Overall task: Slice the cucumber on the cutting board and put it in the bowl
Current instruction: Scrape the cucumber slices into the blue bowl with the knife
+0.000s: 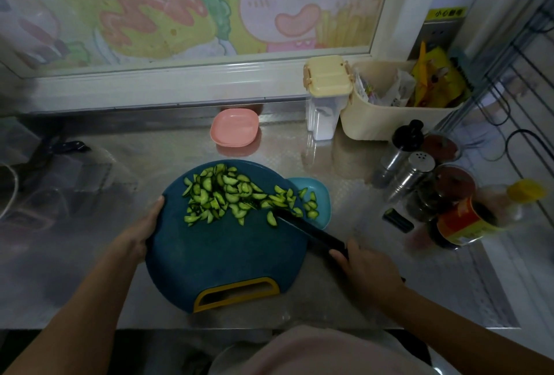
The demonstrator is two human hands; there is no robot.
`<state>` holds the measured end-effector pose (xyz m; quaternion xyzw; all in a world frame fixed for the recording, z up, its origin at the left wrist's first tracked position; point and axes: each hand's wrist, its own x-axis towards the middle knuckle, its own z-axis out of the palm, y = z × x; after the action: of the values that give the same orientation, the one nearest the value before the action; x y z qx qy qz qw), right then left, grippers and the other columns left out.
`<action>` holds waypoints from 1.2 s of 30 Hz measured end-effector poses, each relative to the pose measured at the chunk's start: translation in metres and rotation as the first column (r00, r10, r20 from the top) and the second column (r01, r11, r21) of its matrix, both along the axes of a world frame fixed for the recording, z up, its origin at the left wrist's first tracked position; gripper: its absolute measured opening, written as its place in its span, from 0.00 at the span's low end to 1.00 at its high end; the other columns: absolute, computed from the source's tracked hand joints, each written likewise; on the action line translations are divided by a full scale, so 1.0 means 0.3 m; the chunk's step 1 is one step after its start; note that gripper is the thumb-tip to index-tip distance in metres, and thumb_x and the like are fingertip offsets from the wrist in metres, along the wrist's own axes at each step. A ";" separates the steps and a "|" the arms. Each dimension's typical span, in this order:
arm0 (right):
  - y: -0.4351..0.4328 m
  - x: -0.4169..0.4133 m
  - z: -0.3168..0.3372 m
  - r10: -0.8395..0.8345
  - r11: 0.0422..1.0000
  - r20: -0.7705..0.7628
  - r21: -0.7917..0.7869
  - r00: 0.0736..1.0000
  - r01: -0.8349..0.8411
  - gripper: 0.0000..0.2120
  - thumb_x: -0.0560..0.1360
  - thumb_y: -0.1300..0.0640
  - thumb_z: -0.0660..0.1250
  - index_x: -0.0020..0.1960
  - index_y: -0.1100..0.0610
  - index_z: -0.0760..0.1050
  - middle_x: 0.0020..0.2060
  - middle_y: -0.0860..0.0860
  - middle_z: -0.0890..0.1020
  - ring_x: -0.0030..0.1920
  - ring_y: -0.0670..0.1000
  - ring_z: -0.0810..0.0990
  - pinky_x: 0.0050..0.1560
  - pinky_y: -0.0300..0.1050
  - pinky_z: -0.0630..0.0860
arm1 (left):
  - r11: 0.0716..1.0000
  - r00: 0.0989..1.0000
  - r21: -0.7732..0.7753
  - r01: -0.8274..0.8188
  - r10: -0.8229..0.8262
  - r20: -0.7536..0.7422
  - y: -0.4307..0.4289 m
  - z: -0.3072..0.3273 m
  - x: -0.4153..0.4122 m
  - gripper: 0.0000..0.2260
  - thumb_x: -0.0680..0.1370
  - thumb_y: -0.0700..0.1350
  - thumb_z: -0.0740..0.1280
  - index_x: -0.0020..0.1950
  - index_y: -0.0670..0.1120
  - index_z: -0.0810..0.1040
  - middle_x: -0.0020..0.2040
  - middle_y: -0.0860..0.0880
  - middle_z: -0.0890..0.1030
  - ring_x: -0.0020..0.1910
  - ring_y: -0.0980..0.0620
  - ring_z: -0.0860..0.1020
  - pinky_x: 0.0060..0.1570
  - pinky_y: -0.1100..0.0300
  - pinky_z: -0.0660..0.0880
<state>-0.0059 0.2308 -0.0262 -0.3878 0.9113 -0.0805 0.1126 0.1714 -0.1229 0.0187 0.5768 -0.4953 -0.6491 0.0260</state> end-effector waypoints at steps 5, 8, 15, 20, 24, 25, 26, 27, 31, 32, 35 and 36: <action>0.024 -0.066 0.005 -0.023 0.992 0.043 0.121 0.999 0.018 0.22 0.79 0.38 0.45 0.55 0.53 0.68 0.48 0.50 0.81 0.46 0.50 0.80 0.30 0.37 0.61 | 1.000 1.000 0.005 -0.021 0.021 0.004 -0.007 -0.001 0.004 0.21 0.80 0.59 0.55 0.45 0.44 0.76 0.28 0.47 0.82 0.35 0.47 0.79 0.35 0.54 0.74; 0.061 -0.104 -0.014 -0.016 0.998 -0.039 0.055 0.999 0.018 0.41 0.68 0.29 0.25 0.51 0.52 0.69 0.44 0.49 0.81 0.42 0.48 0.80 0.34 0.38 0.68 | 0.999 0.999 -0.006 -0.032 0.032 -0.007 -0.015 -0.010 0.009 0.20 0.80 0.59 0.55 0.45 0.44 0.76 0.28 0.47 0.82 0.29 0.50 0.81 0.36 0.54 0.73; 0.072 -0.118 0.033 -0.071 0.997 0.120 0.029 0.990 0.067 0.26 0.75 0.34 0.38 0.49 0.50 0.66 0.39 0.46 0.75 0.40 0.48 0.77 0.39 0.40 0.69 | 1.000 1.000 0.016 -0.005 0.005 -0.001 -0.033 0.010 0.016 0.20 0.79 0.60 0.56 0.48 0.44 0.76 0.31 0.46 0.83 0.37 0.47 0.80 0.39 0.53 0.72; 0.028 -0.055 0.070 0.093 0.995 0.119 -0.046 0.988 -0.088 0.46 0.59 0.26 0.19 0.48 0.49 0.65 0.42 0.50 0.80 0.40 0.50 0.76 0.39 0.42 0.65 | 0.999 0.999 -0.011 0.035 -0.035 0.020 -0.029 0.027 0.008 0.20 0.79 0.59 0.56 0.48 0.44 0.76 0.31 0.46 0.83 0.33 0.48 0.82 0.47 0.52 0.72; -0.005 -0.011 0.062 0.215 0.976 0.129 0.002 0.968 -0.217 0.56 0.53 0.26 0.14 0.53 0.51 0.68 0.46 0.50 0.81 0.43 0.51 0.79 0.39 0.41 0.63 | 0.999 0.999 -0.003 0.041 -0.041 0.020 -0.018 0.037 -0.009 0.19 0.79 0.58 0.56 0.47 0.44 0.76 0.30 0.46 0.83 0.32 0.47 0.81 0.44 0.53 0.73; -0.009 -0.004 0.057 0.228 0.973 0.120 0.011 0.966 -0.230 0.57 0.52 0.26 0.14 0.52 0.51 0.68 0.47 0.51 0.81 0.44 0.52 0.79 0.39 0.42 0.63 | 0.999 0.999 0.005 0.040 -0.040 0.025 -0.015 0.039 -0.013 0.19 0.80 0.58 0.56 0.47 0.44 0.76 0.30 0.46 0.83 0.29 0.49 0.81 0.40 0.53 0.72; -0.012 -0.001 0.046 0.228 0.973 0.113 0.020 0.967 -0.231 0.56 0.52 0.26 0.14 0.52 0.51 0.68 0.47 0.51 0.81 0.44 0.52 0.79 0.39 0.43 0.64 | 0.999 0.999 0.011 0.040 -0.041 0.028 -0.012 0.039 -0.016 0.19 0.80 0.58 0.56 0.46 0.44 0.76 0.30 0.46 0.83 0.27 0.50 0.81 0.39 0.53 0.72; -0.016 0.000 0.043 0.220 0.975 0.102 0.017 0.970 -0.223 0.56 0.52 0.26 0.14 0.52 0.51 0.68 0.47 0.52 0.82 0.45 0.53 0.80 0.39 0.43 0.63 | 0.999 0.999 0.019 0.040 -0.041 0.021 -0.010 0.041 -0.017 0.19 0.79 0.58 0.56 0.47 0.44 0.77 0.31 0.46 0.83 0.27 0.51 0.81 0.39 0.53 0.73; -0.036 -0.014 0.049 0.169 0.985 0.104 0.020 0.980 -0.172 0.33 0.73 0.31 0.33 0.52 0.51 0.66 0.49 0.51 0.81 0.48 0.53 0.79 0.40 0.42 0.62 | 0.998 0.999 0.040 0.045 -0.046 0.022 -0.013 0.031 -0.010 0.20 0.79 0.59 0.57 0.49 0.43 0.77 0.33 0.45 0.83 0.29 0.50 0.82 0.32 0.56 0.78; -0.041 -0.020 0.051 0.150 0.987 0.113 0.038 0.982 -0.155 0.25 0.78 0.36 0.40 0.54 0.52 0.67 0.49 0.52 0.81 0.48 0.53 0.79 0.40 0.42 0.62 | 0.998 0.998 0.039 0.046 -0.047 0.028 -0.009 0.032 -0.010 0.20 0.79 0.58 0.57 0.48 0.43 0.77 0.31 0.46 0.83 0.28 0.51 0.81 0.29 0.58 0.78; -0.038 -0.040 0.038 0.112 0.991 0.097 0.057 0.989 -0.118 0.20 0.80 0.40 0.46 0.56 0.53 0.68 0.47 0.51 0.81 0.47 0.52 0.79 0.40 0.42 0.64 | 0.998 0.998 0.022 0.053 -0.053 0.026 -0.004 0.037 -0.009 0.19 0.79 0.58 0.57 0.46 0.45 0.76 0.30 0.47 0.83 0.26 0.52 0.81 0.31 0.58 0.77; -0.035 -0.048 0.027 0.102 0.992 0.077 0.062 0.992 -0.107 0.20 0.80 0.40 0.46 0.55 0.53 0.68 0.47 0.51 0.81 0.46 0.52 0.79 0.40 0.42 0.65 | 0.998 0.998 0.026 0.053 -0.054 0.025 -0.005 0.036 -0.007 0.19 0.79 0.58 0.57 0.47 0.45 0.76 0.30 0.47 0.83 0.27 0.52 0.81 0.32 0.56 0.77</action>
<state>-0.0204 0.2202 -0.0180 -0.4280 0.8870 -0.0586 0.1630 0.1693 -0.1244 0.0295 0.5720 -0.5026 -0.6483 -0.0053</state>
